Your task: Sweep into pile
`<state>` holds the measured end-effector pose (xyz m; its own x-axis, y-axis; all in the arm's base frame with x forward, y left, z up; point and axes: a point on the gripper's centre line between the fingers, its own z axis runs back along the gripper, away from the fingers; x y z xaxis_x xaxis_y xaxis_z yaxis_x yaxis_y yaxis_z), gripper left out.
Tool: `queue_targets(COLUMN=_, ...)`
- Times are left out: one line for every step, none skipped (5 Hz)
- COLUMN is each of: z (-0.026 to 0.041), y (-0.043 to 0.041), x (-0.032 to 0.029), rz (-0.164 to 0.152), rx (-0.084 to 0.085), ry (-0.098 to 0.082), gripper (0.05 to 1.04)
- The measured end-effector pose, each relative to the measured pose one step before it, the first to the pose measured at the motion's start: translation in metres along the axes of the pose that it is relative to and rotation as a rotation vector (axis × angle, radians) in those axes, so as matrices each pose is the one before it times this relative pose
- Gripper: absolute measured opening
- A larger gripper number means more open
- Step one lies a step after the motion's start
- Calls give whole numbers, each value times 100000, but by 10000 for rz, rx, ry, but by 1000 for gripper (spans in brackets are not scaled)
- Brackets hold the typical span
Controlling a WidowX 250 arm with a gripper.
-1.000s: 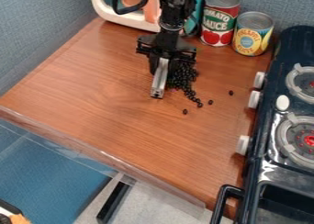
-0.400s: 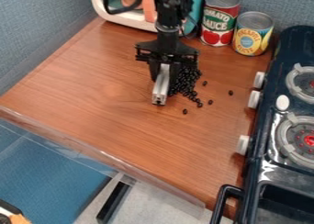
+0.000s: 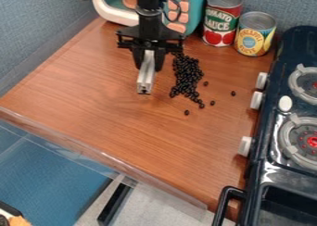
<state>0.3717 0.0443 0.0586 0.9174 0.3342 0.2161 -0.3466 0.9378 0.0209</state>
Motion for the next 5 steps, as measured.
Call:
queue_targets(z=-335, y=3787, x=-583, rz=1587, rx=605, ry=283, gripper=379)
queue_targets(z=-461, y=3302, x=527, rz=1810, rx=-19, ry=307, gripper=379)
queue_targets(z=-2681, y=2580, x=-141, rz=1889, rx=306, ry=512, gripper=443)
queue_targets(z=-1509, y=1627, x=-181, rz=1280, rx=129, ry=269, gripper=757)
queue_targets(z=-62, y=51, x=-291, rz=-116, rx=-1, ry=78, gripper=996)
